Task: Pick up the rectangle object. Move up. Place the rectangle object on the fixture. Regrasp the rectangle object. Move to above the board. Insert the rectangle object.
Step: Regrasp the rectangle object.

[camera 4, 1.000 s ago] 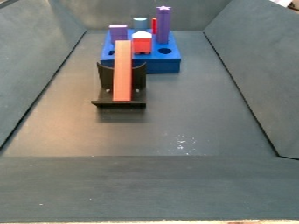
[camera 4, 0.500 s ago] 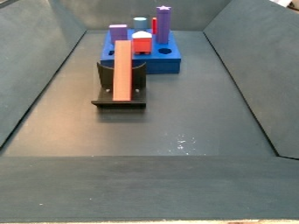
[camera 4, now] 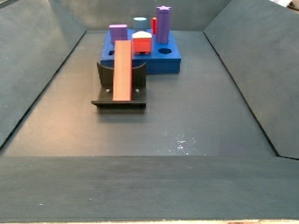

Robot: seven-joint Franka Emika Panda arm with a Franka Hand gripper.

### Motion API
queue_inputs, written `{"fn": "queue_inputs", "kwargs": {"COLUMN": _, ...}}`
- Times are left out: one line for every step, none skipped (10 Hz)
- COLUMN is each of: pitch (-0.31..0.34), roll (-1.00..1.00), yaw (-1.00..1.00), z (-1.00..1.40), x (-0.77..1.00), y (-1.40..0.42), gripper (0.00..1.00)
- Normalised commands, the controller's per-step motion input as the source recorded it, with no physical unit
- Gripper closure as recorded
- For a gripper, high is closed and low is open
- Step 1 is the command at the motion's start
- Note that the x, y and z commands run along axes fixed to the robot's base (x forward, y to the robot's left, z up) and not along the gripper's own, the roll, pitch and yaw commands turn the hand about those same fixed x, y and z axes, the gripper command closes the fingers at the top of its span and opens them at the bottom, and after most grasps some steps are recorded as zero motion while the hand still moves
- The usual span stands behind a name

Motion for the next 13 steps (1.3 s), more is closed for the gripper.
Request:
{"fn": "queue_inputs", "kwargs": {"pitch": 0.07, "roll": 1.0, "yaw": 0.02, "z": 0.01, "x": 0.02, "y": -0.02, "gripper": 0.0}}
{"fn": "queue_inputs", "kwargs": {"pitch": 0.077, "roll": 1.0, "yaw": 0.02, "z": 0.01, "x": 0.03, "y": -0.02, "gripper": 0.0}}
{"fn": "queue_inputs", "kwargs": {"pitch": 0.095, "roll": 1.0, "yaw": 0.03, "z": 0.0, "x": 0.05, "y": -0.03, "gripper": 0.0}}
{"fn": "queue_inputs", "kwargs": {"pitch": 0.103, "roll": 1.0, "yaw": 0.03, "z": 0.0, "x": 0.06, "y": -0.03, "gripper": 0.0}}
{"fn": "queue_inputs", "kwargs": {"pitch": 0.126, "roll": 1.0, "yaw": 0.04, "z": 0.0, "x": 0.08, "y": -0.03, "gripper": 0.0}}
{"fn": "queue_inputs", "kwargs": {"pitch": 0.146, "roll": 1.0, "yaw": 0.05, "z": 0.0, "x": 0.09, "y": -0.04, "gripper": 0.0}}
{"fn": "queue_inputs", "kwargs": {"pitch": 0.176, "roll": 1.0, "yaw": 0.07, "z": 0.0, "x": 0.1, "y": -0.04, "gripper": 0.0}}
{"fn": "queue_inputs", "kwargs": {"pitch": 0.192, "roll": 1.0, "yaw": 0.08, "z": -0.01, "x": 0.1, "y": -0.04, "gripper": 0.0}}
{"fn": "queue_inputs", "kwargs": {"pitch": 0.222, "roll": 1.0, "yaw": 0.12, "z": -0.01, "x": 0.11, "y": -0.05, "gripper": 0.0}}
{"fn": "queue_inputs", "kwargs": {"pitch": 0.245, "roll": 1.0, "yaw": 0.15, "z": 0.0, "x": 0.1, "y": -0.05, "gripper": 0.0}}
{"fn": "queue_inputs", "kwargs": {"pitch": 0.257, "roll": 0.93, "yaw": 0.21, "z": -0.01, "x": 0.11, "y": -0.05, "gripper": 0.0}}
{"fn": "queue_inputs", "kwargs": {"pitch": 0.24, "roll": 0.81, "yaw": 0.23, "z": -0.01, "x": 0.11, "y": -0.05, "gripper": 0.0}}
{"fn": "queue_inputs", "kwargs": {"pitch": 0.188, "roll": 0.57, "yaw": 0.26, "z": -0.01, "x": 0.11, "y": -0.06, "gripper": 0.0}}
